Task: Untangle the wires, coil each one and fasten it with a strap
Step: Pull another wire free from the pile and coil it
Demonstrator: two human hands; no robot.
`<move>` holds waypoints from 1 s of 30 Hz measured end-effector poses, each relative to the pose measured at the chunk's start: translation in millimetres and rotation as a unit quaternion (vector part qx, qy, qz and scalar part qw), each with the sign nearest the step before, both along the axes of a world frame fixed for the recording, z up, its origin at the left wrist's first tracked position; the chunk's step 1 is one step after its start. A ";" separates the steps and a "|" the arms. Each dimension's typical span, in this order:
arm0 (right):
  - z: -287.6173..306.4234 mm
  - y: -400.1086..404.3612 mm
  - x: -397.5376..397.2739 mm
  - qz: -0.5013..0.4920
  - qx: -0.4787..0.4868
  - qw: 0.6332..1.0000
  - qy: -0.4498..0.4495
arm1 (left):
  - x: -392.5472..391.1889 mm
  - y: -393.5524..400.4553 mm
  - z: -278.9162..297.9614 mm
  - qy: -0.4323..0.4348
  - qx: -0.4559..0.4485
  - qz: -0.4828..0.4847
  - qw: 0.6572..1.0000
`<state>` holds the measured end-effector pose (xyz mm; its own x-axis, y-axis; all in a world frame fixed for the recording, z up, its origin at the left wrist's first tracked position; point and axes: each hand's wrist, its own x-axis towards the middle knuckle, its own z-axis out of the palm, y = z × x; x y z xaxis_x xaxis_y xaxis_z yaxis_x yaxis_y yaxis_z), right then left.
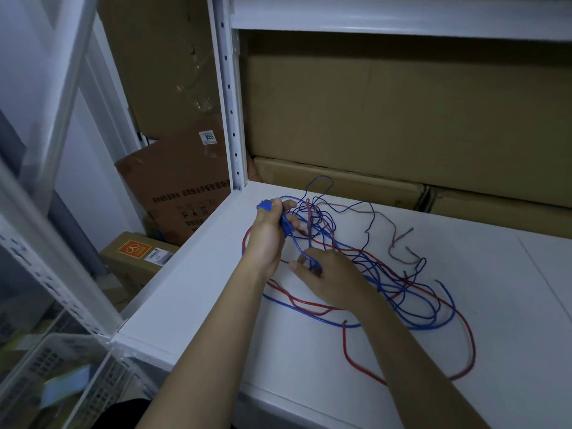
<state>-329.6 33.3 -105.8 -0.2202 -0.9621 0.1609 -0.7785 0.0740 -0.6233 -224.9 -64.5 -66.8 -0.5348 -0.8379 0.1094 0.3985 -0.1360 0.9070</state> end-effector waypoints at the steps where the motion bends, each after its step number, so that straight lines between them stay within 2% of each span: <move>1: 1.5 2.7 -0.1 0.003 0.002 1.000 -0.005 | -0.9 0.8 -1.0 -0.030 -0.013 0.016 0.999; 5: 8.1 12.1 -2.0 0.022 -0.012 0.998 -0.066 | -4.2 -1.0 -0.9 -0.112 -0.044 0.088 0.989; 9: 8.1 17.6 -1.4 0.008 -0.061 0.994 -0.095 | -5.8 -9.5 6.2 -0.117 -0.037 0.142 0.982; 11: 8.0 18.0 0.9 0.011 -0.094 0.988 -0.123 | -3.3 -8.7 9.4 -0.146 -0.091 0.151 0.973; 12: 8.4 17.1 1.5 0.014 -0.106 0.982 -0.153 | -1.5 -7.5 10.2 -0.189 -0.143 0.146 0.960; 14: 12.9 13.1 0.5 0.007 -0.127 0.964 -0.234 | 3.0 -5.4 10.5 -0.321 -0.261 0.111 0.903; 15: 16.9 10.1 -1.1 -0.005 -0.139 0.953 -0.268 | 5.1 -4.9 10.4 -0.373 -0.300 0.086 0.874; 16: 21.0 7.2 -3.2 -0.021 -0.152 0.947 -0.284 | 7.0 -4.1 10.9 -0.397 -0.320 0.058 0.858; 19: 28.4 -0.6 -6.2 -0.059 -0.193 0.952 -0.231 | 12.9 -2.9 14.5 -0.390 -0.318 -0.014 0.864; 25: 28.9 -16.2 -6.2 -0.118 -0.249 0.957 -0.088 | 25.2 -3.2 14.6 -0.361 -0.331 -0.082 0.868; 28: 31.0 -22.1 -7.8 -0.099 -0.261 0.959 0.049 | 30.5 -6.6 13.4 -0.340 -0.348 -0.094 0.869; 30: 32.4 -24.3 -8.0 -0.094 -0.263 0.955 0.097 | 33.3 -11.1 13.8 -0.336 -0.350 -0.092 0.870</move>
<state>-337.6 9.0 -73.4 -0.2976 -0.6838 0.6663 -0.8869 -0.0601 -0.4579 -191.6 -75.7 -53.0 -0.7929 -0.5858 0.1681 -0.2244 0.5371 0.8132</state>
